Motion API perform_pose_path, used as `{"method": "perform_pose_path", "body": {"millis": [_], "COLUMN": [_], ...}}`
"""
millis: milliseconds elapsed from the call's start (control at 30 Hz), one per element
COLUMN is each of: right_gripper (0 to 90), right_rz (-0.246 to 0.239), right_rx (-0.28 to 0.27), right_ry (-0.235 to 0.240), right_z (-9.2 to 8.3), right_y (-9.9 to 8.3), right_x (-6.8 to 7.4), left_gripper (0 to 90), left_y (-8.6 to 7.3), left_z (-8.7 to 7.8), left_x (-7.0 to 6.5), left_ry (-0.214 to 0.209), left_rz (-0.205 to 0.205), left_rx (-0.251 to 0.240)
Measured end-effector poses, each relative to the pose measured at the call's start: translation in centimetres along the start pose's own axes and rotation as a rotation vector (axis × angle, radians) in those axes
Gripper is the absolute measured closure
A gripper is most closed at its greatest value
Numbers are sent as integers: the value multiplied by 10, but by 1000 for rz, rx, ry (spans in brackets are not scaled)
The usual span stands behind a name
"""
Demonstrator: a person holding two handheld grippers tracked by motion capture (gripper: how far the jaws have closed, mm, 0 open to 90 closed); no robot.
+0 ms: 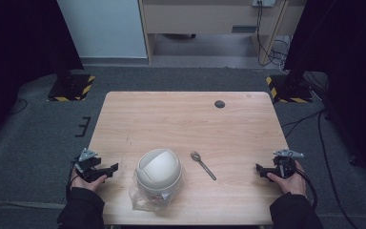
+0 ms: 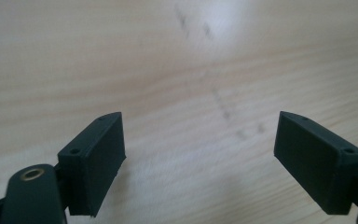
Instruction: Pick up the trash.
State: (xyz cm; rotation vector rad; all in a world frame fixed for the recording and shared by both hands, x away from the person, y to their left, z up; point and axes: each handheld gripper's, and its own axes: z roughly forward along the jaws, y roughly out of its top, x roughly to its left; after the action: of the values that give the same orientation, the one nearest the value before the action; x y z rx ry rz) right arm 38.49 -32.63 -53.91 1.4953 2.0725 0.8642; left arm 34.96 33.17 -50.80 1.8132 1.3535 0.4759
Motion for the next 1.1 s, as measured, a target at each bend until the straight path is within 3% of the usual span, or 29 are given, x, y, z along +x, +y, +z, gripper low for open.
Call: {"method": "perform_pose_path", "body": {"millis": [67, 167, 367, 433, 667, 767, 933, 1100], "right_gripper": [10, 11, 13, 14, 14, 14, 15, 15], "right_rz": [0, -2, 0, 2, 2, 2, 2, 2], "right_rx": [0, 0, -1, 0, -1, 0, -1, -1], "right_ry": [-1, -2, -3, -4, -3, -4, -5, -5], "right_z": [0, 0, 0, -1, -1, -1, -1, -1], "right_y": [0, 0, 0, 0, 0, 0, -1, -1], "right_x": [0, 0, 1, 1, 1, 1, 1, 1], "left_gripper": [154, 143, 138, 136, 107, 107, 106, 109], "left_y": [8, 15, 30, 35, 49, 54, 58, 57], "left_z": [-12, -29, -54, -64, -90, -95, -94, -86], "left_x": [-6, -14, -30, -36, -50, -60, -83, -103], "left_ry": [-42, -81, -158, -193, -263, -293, -383, -443], "left_rz": [17, 52, 121, 155, 171, 200, 261, 293], "left_rx": [-119, -224, -320, -339, -409, -422, -393, -347]}}
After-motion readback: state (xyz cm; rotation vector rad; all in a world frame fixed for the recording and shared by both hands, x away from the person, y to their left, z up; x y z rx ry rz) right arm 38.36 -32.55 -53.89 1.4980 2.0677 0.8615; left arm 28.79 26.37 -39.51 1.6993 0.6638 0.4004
